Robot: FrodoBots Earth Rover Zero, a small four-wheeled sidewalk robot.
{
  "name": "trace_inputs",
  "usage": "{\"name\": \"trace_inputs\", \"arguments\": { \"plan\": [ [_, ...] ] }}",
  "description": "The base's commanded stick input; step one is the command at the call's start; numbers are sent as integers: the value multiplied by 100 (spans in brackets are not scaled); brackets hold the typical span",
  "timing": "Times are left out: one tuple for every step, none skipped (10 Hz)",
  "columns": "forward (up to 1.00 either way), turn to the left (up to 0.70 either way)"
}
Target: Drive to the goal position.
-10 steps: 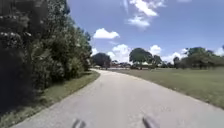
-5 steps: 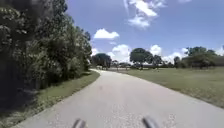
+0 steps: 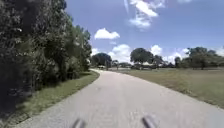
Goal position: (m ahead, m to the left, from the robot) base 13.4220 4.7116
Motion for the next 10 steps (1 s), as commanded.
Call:
{"name": "trace_inputs", "arguments": {
  "plan": [
    [50, 0],
    [50, 0],
    [50, 0],
    [50, 0],
    [50, 0],
    [50, 0],
    [50, 0],
    [50, 0],
    [33, 0],
    [30, 0]
  ]
}}
